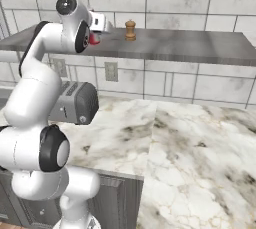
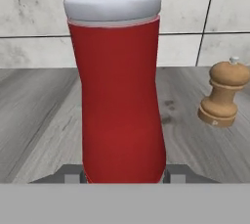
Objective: Take 2 condiments from the cabinet and move them on the counter near the stove.Make sure the condiments are lined up with each other, next to each other.
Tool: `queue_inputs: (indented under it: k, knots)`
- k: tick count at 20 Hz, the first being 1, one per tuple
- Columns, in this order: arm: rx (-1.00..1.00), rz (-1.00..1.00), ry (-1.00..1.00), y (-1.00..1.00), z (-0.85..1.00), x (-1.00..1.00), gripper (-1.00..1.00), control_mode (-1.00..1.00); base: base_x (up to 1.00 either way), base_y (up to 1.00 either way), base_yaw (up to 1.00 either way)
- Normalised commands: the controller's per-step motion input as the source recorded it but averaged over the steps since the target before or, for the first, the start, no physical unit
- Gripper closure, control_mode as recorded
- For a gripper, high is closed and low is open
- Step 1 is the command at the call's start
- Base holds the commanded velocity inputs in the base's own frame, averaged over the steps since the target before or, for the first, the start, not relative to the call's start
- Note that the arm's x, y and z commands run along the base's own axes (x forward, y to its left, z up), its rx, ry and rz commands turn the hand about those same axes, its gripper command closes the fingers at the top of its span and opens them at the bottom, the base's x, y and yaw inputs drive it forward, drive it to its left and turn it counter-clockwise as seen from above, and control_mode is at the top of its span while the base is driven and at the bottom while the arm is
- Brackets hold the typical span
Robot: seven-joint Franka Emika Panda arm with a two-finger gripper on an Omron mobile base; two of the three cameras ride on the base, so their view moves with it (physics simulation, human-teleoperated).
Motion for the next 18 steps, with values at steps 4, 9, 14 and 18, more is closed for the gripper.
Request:
queue_inputs:
  k: [4, 9, 14, 18]
  knots:
    - [-0.03, 0.0, 0.05, 0.0, 0.09, -0.7, 1.0, -1.0, 0.0, 0.0, 0.0]
    - [-0.02, 0.0, 0.0, 0.01, 0.0, -0.72, 1.0, -1.0, 0.0, 0.0, 0.0]
    - [-0.02, 0.0, 0.0, 0.0, 0.0, -0.7, 1.0, -1.0, 0.0, 0.0, 0.0]
    - [-0.01, 0.0, 0.0, 0.0, 0.0, -0.63, 1.0, -1.0, 0.0, 0.0, 0.0]
